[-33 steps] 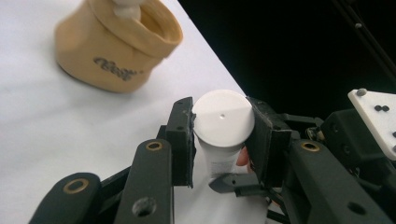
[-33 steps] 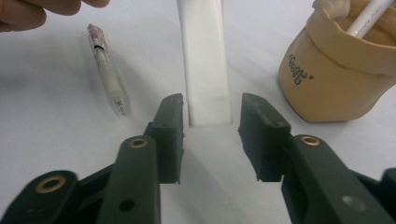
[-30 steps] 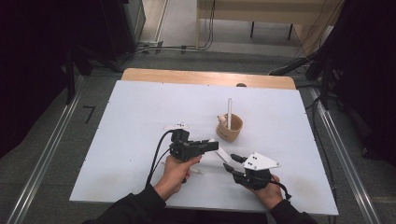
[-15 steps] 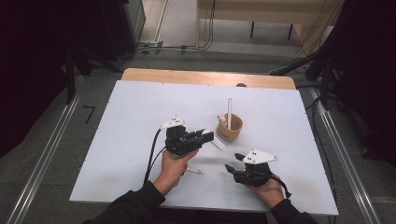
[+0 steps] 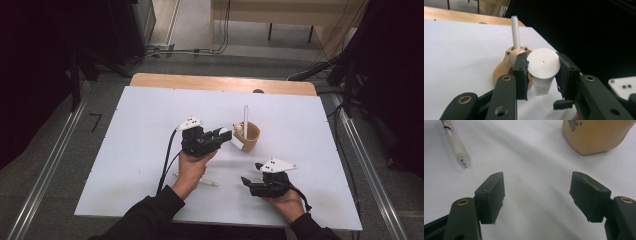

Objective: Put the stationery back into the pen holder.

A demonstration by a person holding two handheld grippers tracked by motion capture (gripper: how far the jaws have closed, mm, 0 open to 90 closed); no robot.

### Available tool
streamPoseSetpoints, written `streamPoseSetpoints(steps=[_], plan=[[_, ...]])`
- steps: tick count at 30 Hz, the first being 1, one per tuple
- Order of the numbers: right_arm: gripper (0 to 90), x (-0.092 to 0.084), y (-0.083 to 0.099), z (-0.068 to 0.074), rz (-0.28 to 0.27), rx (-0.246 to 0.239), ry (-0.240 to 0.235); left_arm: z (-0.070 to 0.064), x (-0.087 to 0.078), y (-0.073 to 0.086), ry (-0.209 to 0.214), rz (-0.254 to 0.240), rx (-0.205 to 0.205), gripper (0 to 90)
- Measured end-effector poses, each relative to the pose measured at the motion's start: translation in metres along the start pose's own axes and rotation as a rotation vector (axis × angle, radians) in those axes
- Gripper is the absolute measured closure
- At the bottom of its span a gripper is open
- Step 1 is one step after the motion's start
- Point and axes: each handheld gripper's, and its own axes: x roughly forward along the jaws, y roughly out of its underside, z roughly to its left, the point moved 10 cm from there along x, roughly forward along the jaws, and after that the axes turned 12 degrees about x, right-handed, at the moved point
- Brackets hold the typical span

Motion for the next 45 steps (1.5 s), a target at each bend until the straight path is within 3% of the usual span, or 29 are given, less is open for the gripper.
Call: streamPoseSetpoints(steps=[14, 21, 28, 39, 45], plan=[[26.5, -0.001, 0.000, 0.000, -0.002, 0.007, -0.006, -0.007, 0.026, -0.019, -0.050, -0.020, 0.098, 64.7], [26.6, -0.001, 0.000, 0.000, -0.003, 0.009, -0.008, -0.006, 0.039, -0.018, -0.084, 0.001, 0.149, 64.6], [26.6, -0.001, 0.000, 0.000, -0.003, 0.013, -0.012, -0.005, 0.049, -0.013, -0.098, 0.017, 0.170, 64.6], [26.6, -0.001, 0.000, 0.001, -0.004, 0.012, -0.016, -0.012, 0.064, -0.009, -0.140, 0.054, 0.273, 63.9], [26.6, -0.001, 0.000, 0.001, -0.004, 0.010, -0.019, -0.012, 0.064, -0.010, -0.151, 0.044, 0.284, 54.2]])
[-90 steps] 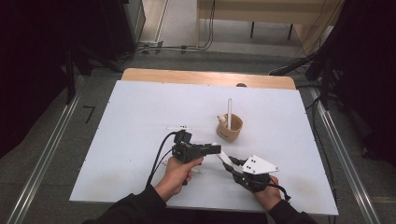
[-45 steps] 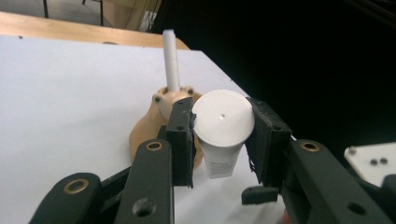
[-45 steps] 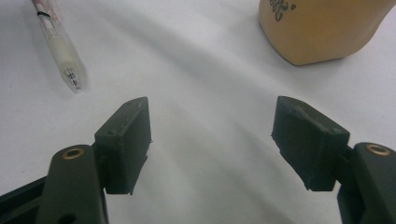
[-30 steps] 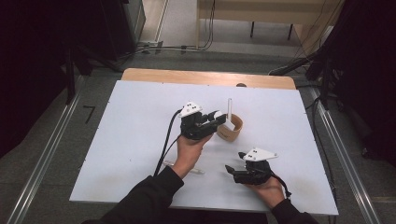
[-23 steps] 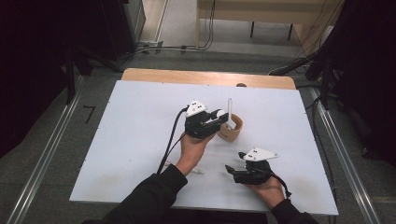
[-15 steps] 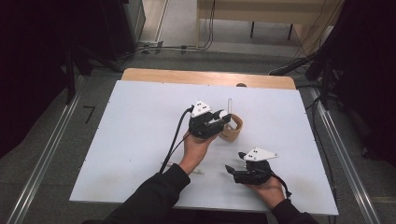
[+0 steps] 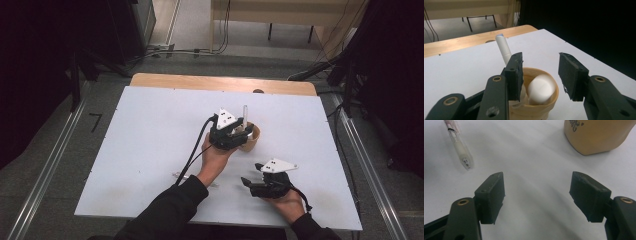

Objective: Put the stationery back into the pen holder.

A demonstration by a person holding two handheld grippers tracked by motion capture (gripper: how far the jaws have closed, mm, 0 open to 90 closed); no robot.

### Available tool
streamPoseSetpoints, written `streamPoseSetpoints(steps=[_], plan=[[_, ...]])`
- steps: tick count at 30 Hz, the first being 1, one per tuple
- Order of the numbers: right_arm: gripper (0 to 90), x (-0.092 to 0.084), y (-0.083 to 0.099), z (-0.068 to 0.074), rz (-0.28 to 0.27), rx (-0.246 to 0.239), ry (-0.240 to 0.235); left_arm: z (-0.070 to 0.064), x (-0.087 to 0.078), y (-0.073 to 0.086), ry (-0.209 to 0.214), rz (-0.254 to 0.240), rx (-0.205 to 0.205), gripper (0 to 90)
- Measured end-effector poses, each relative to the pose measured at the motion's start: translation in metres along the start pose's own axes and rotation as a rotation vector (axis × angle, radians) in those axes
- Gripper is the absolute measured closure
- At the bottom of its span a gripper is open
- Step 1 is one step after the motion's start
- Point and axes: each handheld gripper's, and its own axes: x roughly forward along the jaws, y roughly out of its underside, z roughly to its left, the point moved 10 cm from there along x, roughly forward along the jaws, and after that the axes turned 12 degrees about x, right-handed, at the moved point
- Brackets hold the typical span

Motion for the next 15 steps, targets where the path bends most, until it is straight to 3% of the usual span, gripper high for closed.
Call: streamPoseSetpoints(steps=[8, 15], plan=[[26.6, 0.000, 0.000, 0.001, -0.003, 0.002, -0.002, -0.001, -0.007, -0.002, 0.015, 0.004, -0.004, 45.8], [25.4, 0.000, 0.000, 0.001, -0.003, -0.003, -0.003, -0.004, -0.020, -0.002, 0.045, 0.013, -0.068, 33.0]])
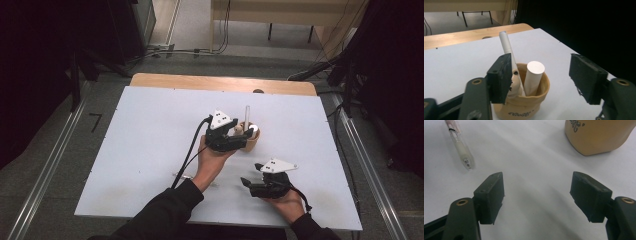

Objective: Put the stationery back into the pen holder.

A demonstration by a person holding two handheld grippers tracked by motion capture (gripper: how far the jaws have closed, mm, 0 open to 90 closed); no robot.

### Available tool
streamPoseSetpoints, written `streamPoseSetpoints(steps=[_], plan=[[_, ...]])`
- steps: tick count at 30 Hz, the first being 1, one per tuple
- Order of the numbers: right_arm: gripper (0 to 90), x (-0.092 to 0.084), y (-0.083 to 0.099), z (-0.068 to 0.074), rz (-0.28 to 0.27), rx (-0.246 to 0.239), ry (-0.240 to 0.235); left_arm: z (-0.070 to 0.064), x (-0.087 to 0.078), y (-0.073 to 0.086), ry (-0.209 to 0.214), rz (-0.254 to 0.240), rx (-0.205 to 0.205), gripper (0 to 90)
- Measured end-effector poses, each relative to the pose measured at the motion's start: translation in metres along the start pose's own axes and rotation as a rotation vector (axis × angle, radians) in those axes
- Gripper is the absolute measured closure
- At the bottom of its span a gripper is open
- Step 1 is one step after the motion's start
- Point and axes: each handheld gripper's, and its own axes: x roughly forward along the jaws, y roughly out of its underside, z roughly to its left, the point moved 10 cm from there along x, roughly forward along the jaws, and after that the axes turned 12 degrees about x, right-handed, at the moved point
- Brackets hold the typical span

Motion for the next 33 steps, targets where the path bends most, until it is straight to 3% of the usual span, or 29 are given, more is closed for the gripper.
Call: streamPoseSetpoints(steps=[7, 16, 24, 29, 33], plan=[[22.8, 0.001, 0.000, 0.000, 0.004, 0.003, -0.002, -0.002, -0.013, 0.006, 0.043, 0.033, -0.039, 27.8], [22.5, 0.000, 0.000, 0.004, 0.002, -0.001, -0.010, -0.001, -0.032, 0.021, 0.049, 0.052, -0.029, 26.6], [22.5, 0.001, -0.001, 0.010, 0.002, -0.012, -0.016, 0.015, -0.057, 0.040, 0.018, 0.070, -0.048, 22.6], [22.5, 0.001, -0.003, 0.012, -0.003, -0.015, -0.020, 0.029, -0.071, 0.052, -0.008, 0.077, -0.090, 21.3], [22.5, 0.003, -0.003, 0.015, -0.003, -0.032, -0.016, 0.038, -0.081, 0.061, -0.031, 0.090, -0.100, 20.5]])
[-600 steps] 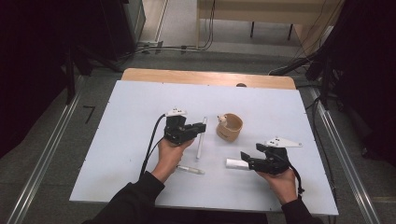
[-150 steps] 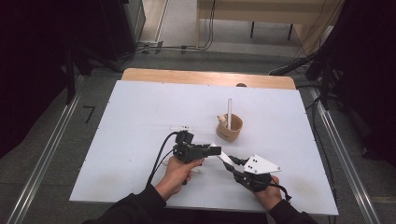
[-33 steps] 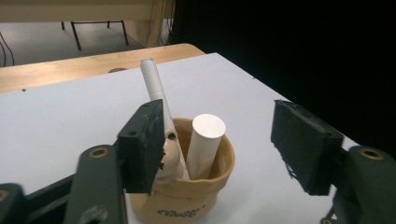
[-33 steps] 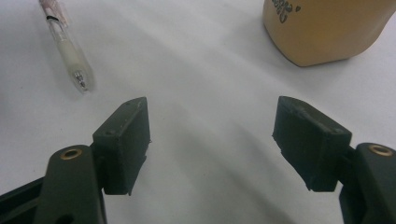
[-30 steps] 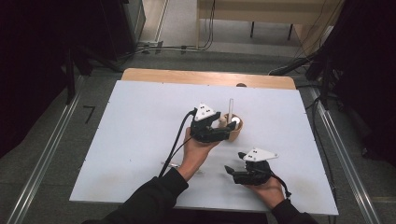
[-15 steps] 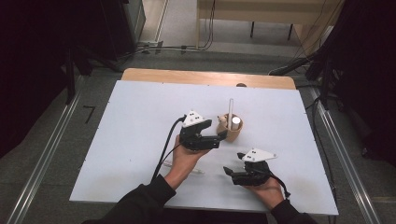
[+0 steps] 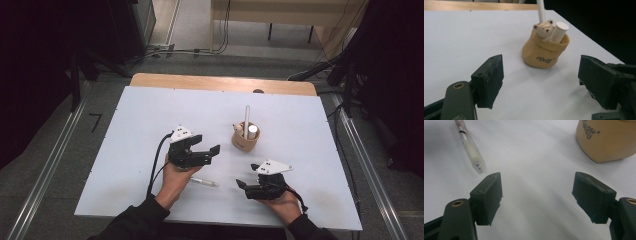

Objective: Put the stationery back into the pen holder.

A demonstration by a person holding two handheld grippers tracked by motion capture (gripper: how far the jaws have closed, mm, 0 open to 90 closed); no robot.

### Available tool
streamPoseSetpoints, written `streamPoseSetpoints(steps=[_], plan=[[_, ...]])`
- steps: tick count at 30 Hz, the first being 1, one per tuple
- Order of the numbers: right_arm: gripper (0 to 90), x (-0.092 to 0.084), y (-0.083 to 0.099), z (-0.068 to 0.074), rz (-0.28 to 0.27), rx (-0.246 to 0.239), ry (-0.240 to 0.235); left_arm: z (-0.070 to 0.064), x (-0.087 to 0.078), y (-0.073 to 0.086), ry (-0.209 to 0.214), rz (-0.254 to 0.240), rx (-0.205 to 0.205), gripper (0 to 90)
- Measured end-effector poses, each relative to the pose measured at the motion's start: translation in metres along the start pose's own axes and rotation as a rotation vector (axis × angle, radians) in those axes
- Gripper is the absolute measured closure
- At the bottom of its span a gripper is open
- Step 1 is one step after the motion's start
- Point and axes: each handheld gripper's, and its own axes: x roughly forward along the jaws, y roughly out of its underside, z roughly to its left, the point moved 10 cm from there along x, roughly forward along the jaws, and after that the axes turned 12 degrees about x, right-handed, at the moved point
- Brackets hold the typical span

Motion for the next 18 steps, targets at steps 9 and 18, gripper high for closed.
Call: streamPoseSetpoints(steps=[9, 18], plan=[[22.5, 0.006, -0.003, 0.011, 0.001, -0.017, -0.011, 0.015, -0.018, 0.011, -0.011, 0.002, -0.041, 20.5], [22.5, 0.014, -0.006, 0.024, -0.001, -0.042, -0.023, 0.031, -0.029, 0.023, -0.045, 0.017, -0.063, 20.5]])
